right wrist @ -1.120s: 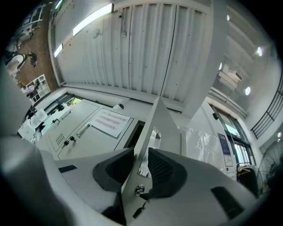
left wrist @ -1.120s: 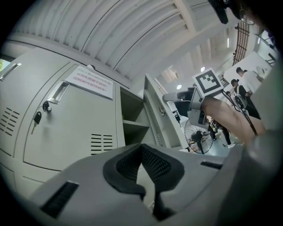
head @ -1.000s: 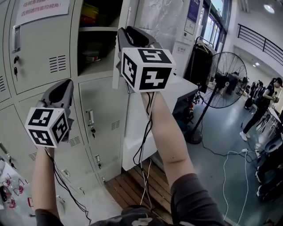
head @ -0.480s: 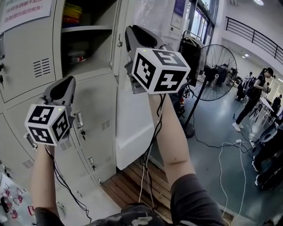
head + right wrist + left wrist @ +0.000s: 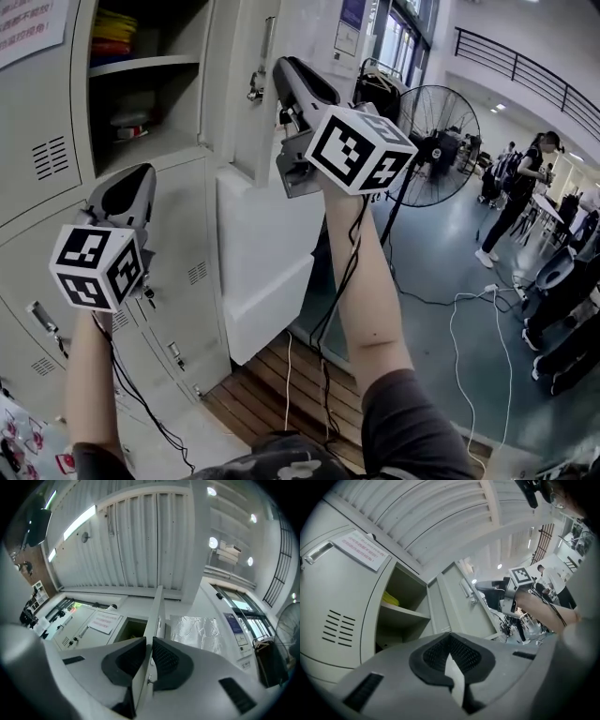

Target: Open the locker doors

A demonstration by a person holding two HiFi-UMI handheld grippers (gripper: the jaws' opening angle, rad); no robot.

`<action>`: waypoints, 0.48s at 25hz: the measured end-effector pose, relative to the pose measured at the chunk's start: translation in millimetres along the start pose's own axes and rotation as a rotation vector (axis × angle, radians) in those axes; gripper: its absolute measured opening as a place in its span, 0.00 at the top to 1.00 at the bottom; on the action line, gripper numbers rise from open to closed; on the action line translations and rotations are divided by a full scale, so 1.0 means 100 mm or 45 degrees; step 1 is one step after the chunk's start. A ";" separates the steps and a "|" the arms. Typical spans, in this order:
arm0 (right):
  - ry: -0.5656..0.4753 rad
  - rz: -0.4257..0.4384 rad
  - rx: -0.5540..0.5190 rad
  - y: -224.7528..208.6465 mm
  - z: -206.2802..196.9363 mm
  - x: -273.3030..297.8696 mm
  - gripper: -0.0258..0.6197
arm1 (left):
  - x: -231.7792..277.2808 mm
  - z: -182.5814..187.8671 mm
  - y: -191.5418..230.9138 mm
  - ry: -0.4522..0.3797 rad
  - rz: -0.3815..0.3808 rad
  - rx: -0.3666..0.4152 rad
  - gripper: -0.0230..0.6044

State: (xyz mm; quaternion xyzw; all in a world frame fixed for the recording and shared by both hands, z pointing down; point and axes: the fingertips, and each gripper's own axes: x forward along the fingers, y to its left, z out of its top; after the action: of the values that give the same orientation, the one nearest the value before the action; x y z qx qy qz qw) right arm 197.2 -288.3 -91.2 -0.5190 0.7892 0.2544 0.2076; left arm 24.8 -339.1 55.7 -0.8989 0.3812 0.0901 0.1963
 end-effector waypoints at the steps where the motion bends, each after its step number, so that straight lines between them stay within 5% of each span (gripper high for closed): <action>1: 0.002 -0.001 0.005 -0.06 0.00 -0.01 0.87 | 0.04 -0.02 -0.02 -0.001 -0.004 -0.003 0.95; 7: 0.013 -0.059 0.012 -0.50 -0.01 -0.10 0.87 | 0.28 -0.09 -0.14 -0.003 -0.027 -0.023 0.95; 12: -0.017 0.002 0.145 -0.81 -0.07 -0.10 0.88 | 0.49 -0.15 -0.21 -0.020 -0.049 -0.059 0.95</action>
State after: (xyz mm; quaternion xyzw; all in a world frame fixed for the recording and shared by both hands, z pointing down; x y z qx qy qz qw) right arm 275.3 -312.7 -94.6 -0.5042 0.8013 0.2128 0.2418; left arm 74.6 -363.7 59.7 -0.9098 0.3599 0.1021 0.1799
